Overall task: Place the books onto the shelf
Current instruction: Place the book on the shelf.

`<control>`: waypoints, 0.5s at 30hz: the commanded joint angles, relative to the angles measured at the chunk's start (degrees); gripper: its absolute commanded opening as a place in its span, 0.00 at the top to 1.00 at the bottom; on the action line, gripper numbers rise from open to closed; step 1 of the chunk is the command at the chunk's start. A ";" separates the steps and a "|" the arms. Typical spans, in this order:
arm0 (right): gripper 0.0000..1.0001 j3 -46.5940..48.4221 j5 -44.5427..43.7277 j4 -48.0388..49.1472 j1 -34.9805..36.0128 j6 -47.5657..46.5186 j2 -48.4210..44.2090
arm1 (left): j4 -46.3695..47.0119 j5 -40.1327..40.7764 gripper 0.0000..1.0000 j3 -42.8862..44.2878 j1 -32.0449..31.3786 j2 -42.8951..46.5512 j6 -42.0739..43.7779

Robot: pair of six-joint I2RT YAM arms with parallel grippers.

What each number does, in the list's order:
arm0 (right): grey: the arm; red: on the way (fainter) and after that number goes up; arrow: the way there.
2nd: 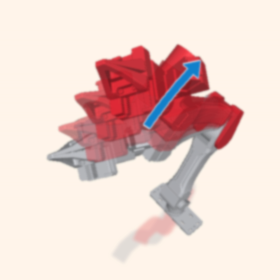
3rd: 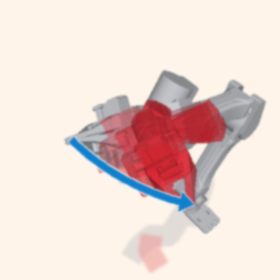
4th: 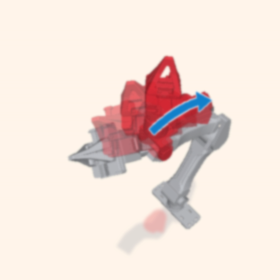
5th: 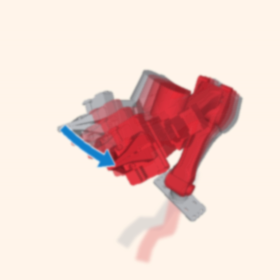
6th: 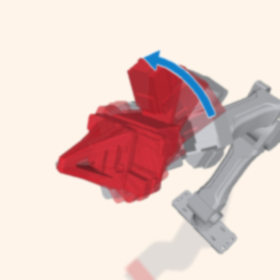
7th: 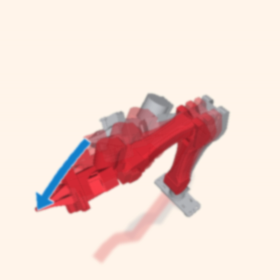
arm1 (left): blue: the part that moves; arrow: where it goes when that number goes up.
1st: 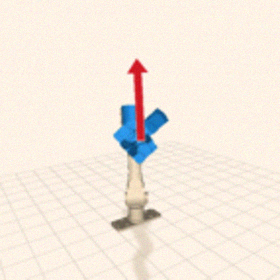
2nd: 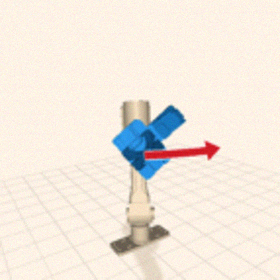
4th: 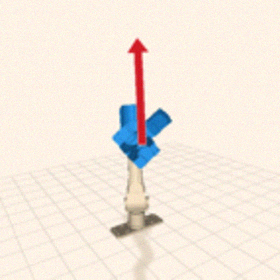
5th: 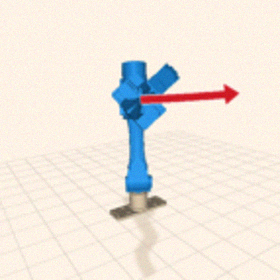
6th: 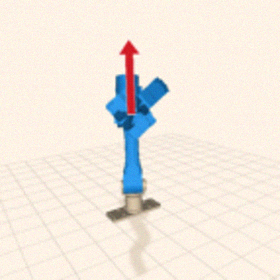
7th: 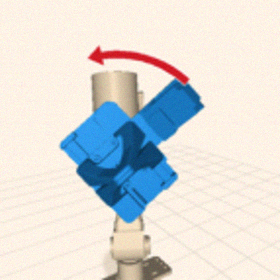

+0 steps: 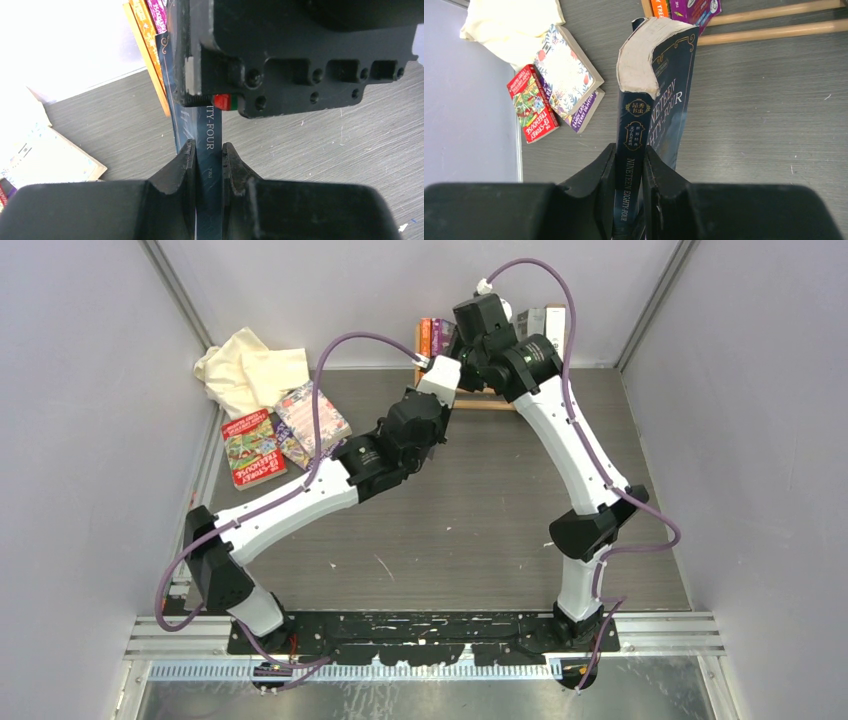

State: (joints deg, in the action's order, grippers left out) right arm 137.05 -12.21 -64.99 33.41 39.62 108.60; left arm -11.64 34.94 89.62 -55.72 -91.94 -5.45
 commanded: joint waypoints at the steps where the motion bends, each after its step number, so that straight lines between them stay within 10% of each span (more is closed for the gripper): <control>1: 0.99 1.18 -2.79 9.66 -0.76 0.27 -6.96 | 4.14 1.53 1.00 -1.06 0.02 4.50 1.24; 9: 0.58 -2.27 -6.71 10.99 -0.92 -0.98 -10.23 | 7.57 2.12 1.00 -0.41 2.16 5.63 1.41; 15: 0.46 -5.15 -10.60 12.09 -0.95 -1.03 -13.32 | 9.84 1.18 1.00 0.64 4.38 5.43 0.34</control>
State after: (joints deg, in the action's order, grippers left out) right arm 133.03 -17.78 -57.95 32.69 39.13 100.64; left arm -9.85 34.52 88.20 -53.10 -90.28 -4.29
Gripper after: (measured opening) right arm 0.521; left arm 0.160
